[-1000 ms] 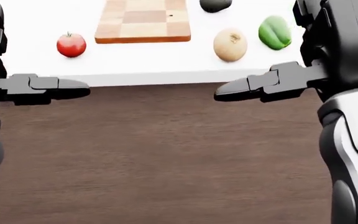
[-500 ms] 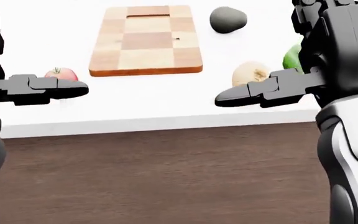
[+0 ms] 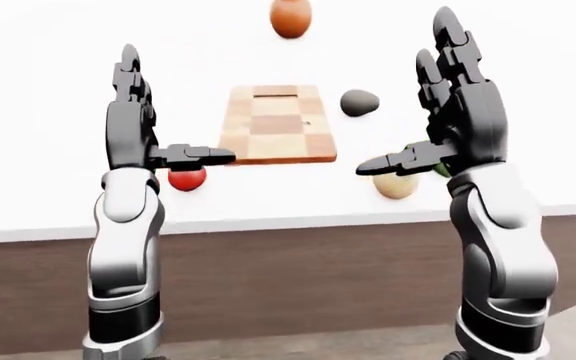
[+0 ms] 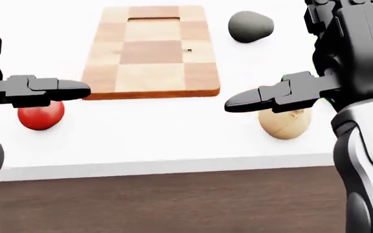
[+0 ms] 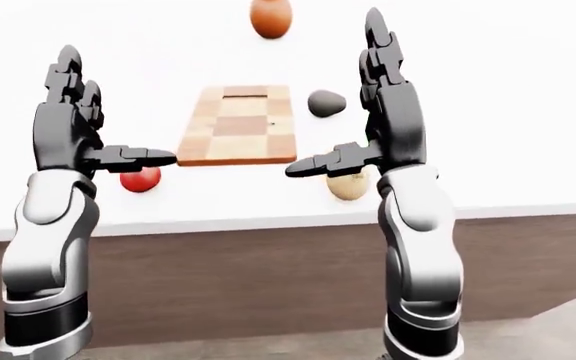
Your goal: Place the avocado, onion, tomato and bell pepper on the cutting board.
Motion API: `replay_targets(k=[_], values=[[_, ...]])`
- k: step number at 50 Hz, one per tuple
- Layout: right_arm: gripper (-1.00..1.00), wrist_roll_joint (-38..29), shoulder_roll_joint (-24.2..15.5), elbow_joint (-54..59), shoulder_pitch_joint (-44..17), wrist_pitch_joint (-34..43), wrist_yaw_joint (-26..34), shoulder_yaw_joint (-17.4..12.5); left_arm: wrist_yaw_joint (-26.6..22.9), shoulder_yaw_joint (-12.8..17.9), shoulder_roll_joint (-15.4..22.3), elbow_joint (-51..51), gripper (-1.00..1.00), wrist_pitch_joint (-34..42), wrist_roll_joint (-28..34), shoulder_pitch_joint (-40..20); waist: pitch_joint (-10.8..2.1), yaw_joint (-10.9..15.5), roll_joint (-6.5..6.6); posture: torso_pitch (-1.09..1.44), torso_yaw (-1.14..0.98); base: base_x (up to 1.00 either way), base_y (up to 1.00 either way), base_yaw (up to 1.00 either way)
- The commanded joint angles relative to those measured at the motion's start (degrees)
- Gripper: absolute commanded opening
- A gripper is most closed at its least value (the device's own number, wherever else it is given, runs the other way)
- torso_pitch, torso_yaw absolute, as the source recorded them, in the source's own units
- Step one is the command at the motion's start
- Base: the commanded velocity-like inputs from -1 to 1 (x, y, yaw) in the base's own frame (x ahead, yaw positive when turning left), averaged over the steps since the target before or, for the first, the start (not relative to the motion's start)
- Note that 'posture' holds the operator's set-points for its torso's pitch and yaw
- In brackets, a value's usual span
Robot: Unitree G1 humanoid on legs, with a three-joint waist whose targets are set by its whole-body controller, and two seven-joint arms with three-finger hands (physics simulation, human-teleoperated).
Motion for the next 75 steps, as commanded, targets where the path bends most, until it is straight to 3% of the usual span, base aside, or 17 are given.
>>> replay_targets(k=[1, 4, 5, 6, 8, 9, 22, 30, 41, 48, 52, 53, 54, 59, 64, 67, 75], values=[[1.0, -0.36, -0.53, -1.97, -1.17, -1.96, -0.35, -0.7, 0.01, 0.05, 0.48, -2.71, 1.0, -1.92, 0.08, -1.97, -1.75, -0.14, 0.38, 0.0, 0.0, 0.02, 0.0, 0.0], [1.0, -0.39, -0.41, -1.88, -1.1, -2.17, -0.28, -0.67, 0.03, -0.2, 0.31, -2.58, 1.0, -1.99, 0.22, -2.02, -2.88, 0.0, 0.7, 0.0, 0.0, 0.03, 0.01, 0.0], [1.0, -0.44, -0.38, -1.68, -1.09, -2.35, -0.28, -0.64, 0.06, -0.19, 0.27, -2.5, 1.0, -2.05, 0.24, -2.06, -1.4, 0.31, 0.2, 0.0, 0.0, 0.02, 0.04, 0.0], [1.0, -0.49, -0.29, -1.41, -1.02, -2.65, -0.33, -0.65, 0.1, -0.22, 0.24, -2.33, 1.0, -2.24, 0.32, -2.04, -2.59, 0.15, 0.65, 0.0, 0.0, 0.02, 0.05, 0.0], [1.0, -0.53, -0.3, -1.44, -0.87, -2.8, -0.26, -0.71, 0.14, -0.31, 0.15, -1.9, 1.0, -2.65, 0.48, -1.95, -1.27, 0.5, 0.34, 0.0, 0.0, 0.02, 0.05, 0.0], [1.0, -0.52, -0.32, -1.38, -0.87, -2.79, -0.27, -0.79, 0.17, -0.28, 0.1, -1.87, 1.0, -2.67, 0.45, -2.0, -2.58, 0.32, 0.7, 0.0, 0.0, 0.06, 0.05, 0.0], [1.0, -0.41, -0.41, -2.63, 0.38, -2.6, -0.05, -1.07, 0.27, -0.89, -0.45, 0.17, 1.0, -4.24, 0.9, -2.46, -1.21, 0.11, 1.42, 0.0, 0.0, 0.09, 0.05, 0.0], [1.0, -0.83, -0.13, -1.73, 0.14, -3.2, -0.18, -0.74, 0.25, -0.73, -0.44, 0.31, 1.0, -4.59, 0.92, -2.19, -0.48, 0.56, 0.44, 0.0, 0.0, 0.17, 0.12, 0.0], [1.0, -0.93, -0.47, -2.22, -0.74, -2.05, 0.38, -0.82, 0.18, -0.98, -0.29, 0.58, 1.0, -4.12, 1.14, -3.25, -0.63, -0.15, 4.78, 0.0, 0.0, 0.21, 0.16, 0.0], [1.0, -0.76, -0.52, -2.35, -0.26, -2.36, 0.29, -1.02, 0.19, -1.0, -0.43, 0.75, 1.0, -4.46, 1.3, -3.04, 0.18, 0.72, 0.93, 0.0, 0.0, 0.3, 0.21, 0.0], [1.0, 0.29, -0.27, -2.19, -0.48, -2.77, -0.58, -1.77, 0.25, -0.93, -0.35, 0.82, 1.0, -4.61, 1.39, -3.06, -0.13, 1.04, -2.78, 0.0, 0.0, 0.22, 0.1, 0.0], [1.0, 0.44, -0.44, -2.5, -0.21, -2.51, -0.78, -1.82, 0.27, -0.88, -0.32, 0.77, 1.0, -4.56, 1.38, -3.07, -1.23, 1.31, -1.16, 0.0, 0.0, 0.0, 0.0, 0.0], [1.0, 0.62, -0.56, -2.67, -0.17, -2.37, -1.09, -1.96, 0.28, -0.84, -0.28, 0.81, 1.0, -4.59, 1.37, -3.09, -1.6, 1.27, -1.03, 0.0, 0.0, 0.0, 0.0, 0.0], [1.0, 1.1, -0.9, -2.93, 0.08, -2.55, -1.18, -1.79, 0.26, -0.78, -0.22, 0.4, 1.0, -4.4, 1.33, -2.86, -0.32, 0.97, -2.19, 0.0, 0.0, 0.0, 0.0, 0.0], [1.0, 1.27, -0.97, -3.42, 0.13, -2.16, -1.17, -1.8, 0.27, -0.64, -0.22, -0.12, 1.0, -4.21, 1.22, -2.5, 0.51, 0.56, -1.4, 0.0, 0.0, 0.0, 0.0, 0.0], [1.0, 1.09, -1.01, -3.22, -0.04, -2.2, -1.19, -1.63, 0.27, -0.63, -0.23, -0.14, 1.0, -4.34, 1.15, -2.34, -0.29, -0.23, 1.57, 0.0, 0.0, 0.0, 0.0, 0.0], [1.0, 0.69, -1.28, -3.57, -0.28, -1.62, -0.91, -1.59, 0.37, -0.62, -0.36, 0.18, 1.0, -4.77, 1.1, -1.92, -1.52, -0.2, 0.5, 0.0, 0.0, 0.0, 0.0, 0.0]])
